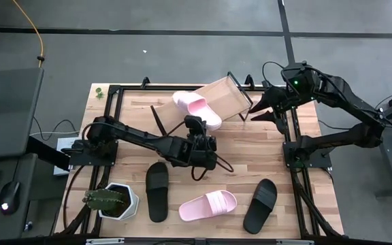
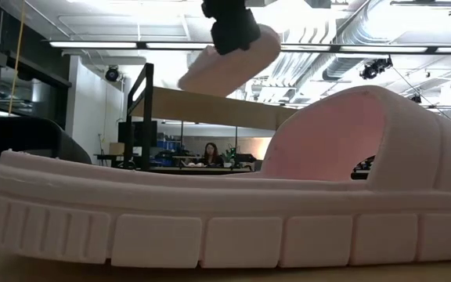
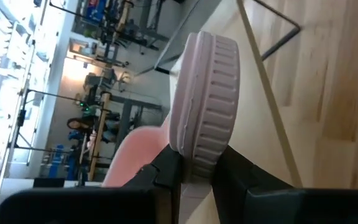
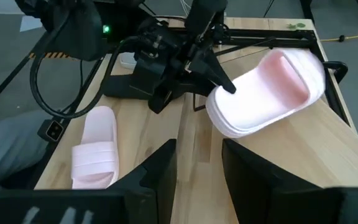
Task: Pick and place slides into the shelf
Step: Put the top pink slipper on the shelf
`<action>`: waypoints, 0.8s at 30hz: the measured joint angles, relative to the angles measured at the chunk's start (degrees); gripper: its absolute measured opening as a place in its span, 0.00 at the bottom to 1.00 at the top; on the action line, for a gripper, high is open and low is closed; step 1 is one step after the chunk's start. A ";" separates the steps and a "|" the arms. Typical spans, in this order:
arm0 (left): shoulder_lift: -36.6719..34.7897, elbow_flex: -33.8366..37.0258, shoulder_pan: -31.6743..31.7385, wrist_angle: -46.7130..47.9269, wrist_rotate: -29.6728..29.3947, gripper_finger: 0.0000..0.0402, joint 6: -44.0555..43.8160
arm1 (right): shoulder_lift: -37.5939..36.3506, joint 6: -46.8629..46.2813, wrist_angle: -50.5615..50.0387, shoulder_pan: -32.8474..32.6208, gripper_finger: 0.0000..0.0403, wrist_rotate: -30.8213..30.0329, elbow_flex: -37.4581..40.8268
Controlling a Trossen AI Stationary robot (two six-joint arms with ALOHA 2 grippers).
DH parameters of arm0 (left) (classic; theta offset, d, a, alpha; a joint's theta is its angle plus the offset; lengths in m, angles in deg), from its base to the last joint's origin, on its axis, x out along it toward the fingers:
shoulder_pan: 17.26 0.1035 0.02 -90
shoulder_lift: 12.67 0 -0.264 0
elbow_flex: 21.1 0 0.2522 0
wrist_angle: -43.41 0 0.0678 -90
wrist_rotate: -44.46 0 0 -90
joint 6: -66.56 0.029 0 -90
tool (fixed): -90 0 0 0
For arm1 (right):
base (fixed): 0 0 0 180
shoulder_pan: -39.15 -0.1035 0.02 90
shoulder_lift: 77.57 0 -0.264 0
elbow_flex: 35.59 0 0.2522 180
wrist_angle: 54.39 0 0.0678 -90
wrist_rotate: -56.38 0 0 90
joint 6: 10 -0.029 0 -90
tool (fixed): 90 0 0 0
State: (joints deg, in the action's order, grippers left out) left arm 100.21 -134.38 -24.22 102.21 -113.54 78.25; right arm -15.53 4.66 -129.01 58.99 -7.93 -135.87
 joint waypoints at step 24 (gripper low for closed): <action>-0.07 -0.02 2.34 0.40 7.76 0.13 -0.92 | 0.02 0.79 -2.05 0.02 0.30 1.51 0.00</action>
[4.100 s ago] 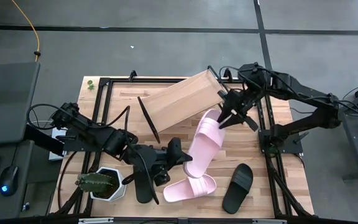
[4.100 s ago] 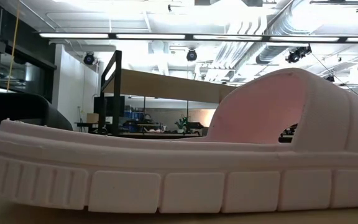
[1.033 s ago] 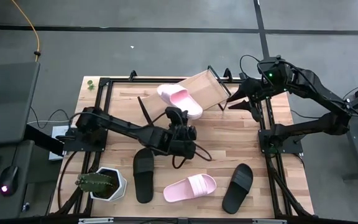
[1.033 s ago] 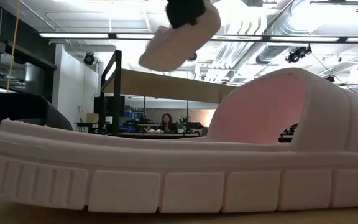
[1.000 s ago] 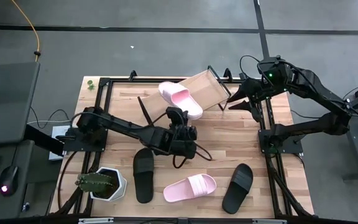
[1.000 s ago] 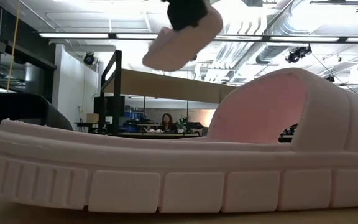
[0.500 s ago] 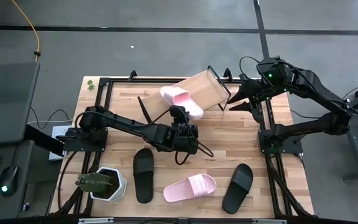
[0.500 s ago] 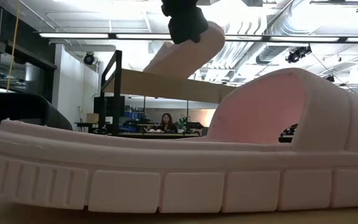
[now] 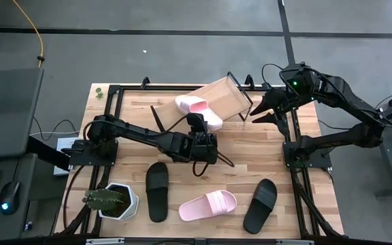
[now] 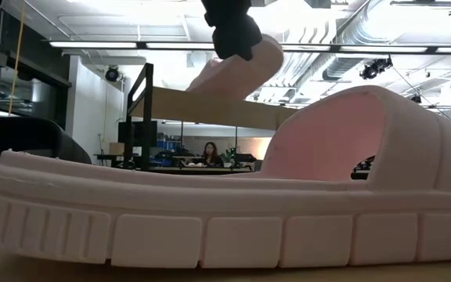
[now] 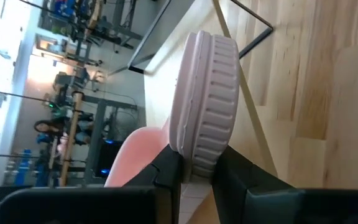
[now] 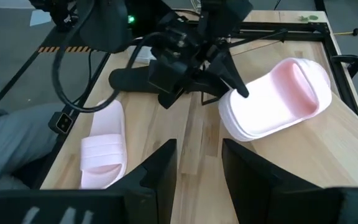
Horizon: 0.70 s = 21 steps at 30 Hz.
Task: Pick and place slides into the shelf
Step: Put the top pink slipper on the shelf
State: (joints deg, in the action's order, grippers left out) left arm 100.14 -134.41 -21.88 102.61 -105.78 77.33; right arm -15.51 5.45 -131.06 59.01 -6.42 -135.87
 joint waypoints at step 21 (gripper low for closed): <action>-0.09 -0.02 0.85 11.04 6.10 0.23 -18.16 | 0.02 0.06 -1.23 0.01 0.30 0.07 0.00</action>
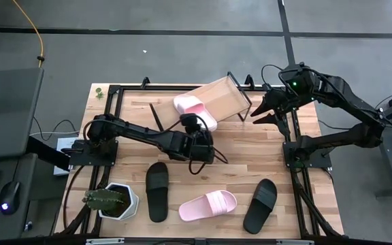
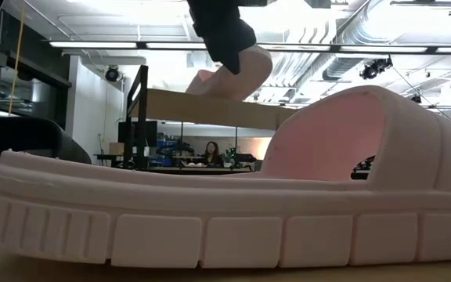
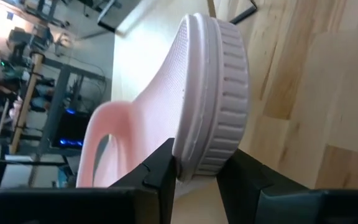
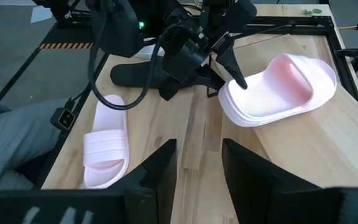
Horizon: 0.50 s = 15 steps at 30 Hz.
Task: Pick and place slides into the shelf
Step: Put the top pink slipper on the shelf
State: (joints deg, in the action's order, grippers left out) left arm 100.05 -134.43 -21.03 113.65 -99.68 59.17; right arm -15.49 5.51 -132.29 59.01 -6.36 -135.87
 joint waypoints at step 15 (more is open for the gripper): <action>0.00 0.00 0.02 1.61 5.96 0.45 -6.31 | 0.00 0.00 -0.37 -0.01 0.30 0.17 0.02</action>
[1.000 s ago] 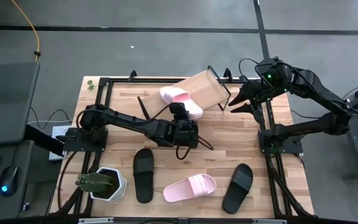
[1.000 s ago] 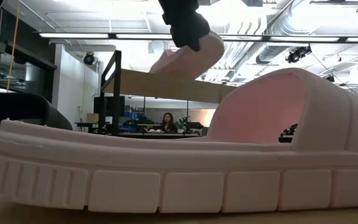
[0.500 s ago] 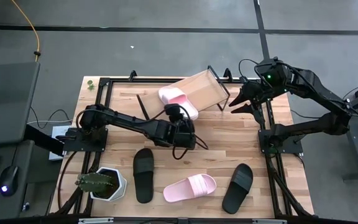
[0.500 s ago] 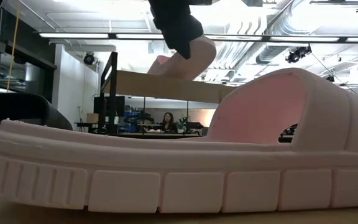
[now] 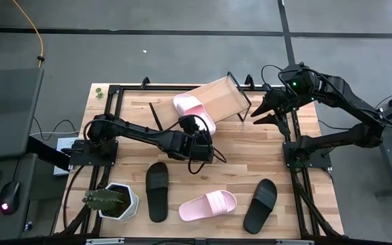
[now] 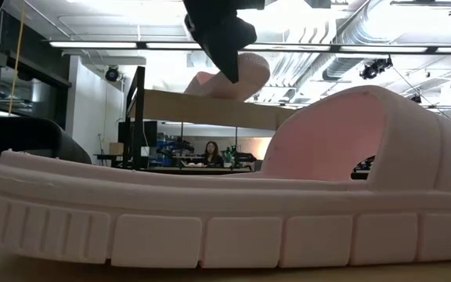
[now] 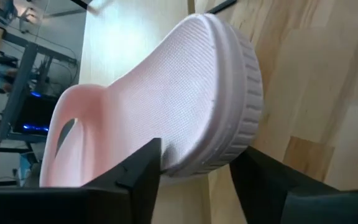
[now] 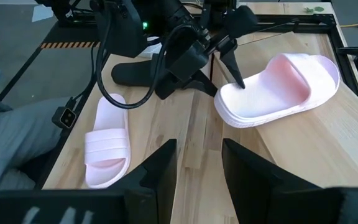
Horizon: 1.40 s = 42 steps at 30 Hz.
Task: Pick and place slides into the shelf
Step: Put the top pink slipper on the shelf
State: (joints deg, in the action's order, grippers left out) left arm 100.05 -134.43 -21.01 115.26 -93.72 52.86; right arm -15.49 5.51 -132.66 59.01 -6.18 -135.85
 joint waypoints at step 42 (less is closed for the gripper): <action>0.00 -3.68 -4.67 10.53 5.74 0.74 -10.55 | -0.20 2.99 2.62 -0.02 0.30 3.17 6.80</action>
State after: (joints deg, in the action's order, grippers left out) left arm 100.05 -138.11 -25.68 125.79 -87.98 42.31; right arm -15.68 8.50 -130.04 58.99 -3.01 -129.05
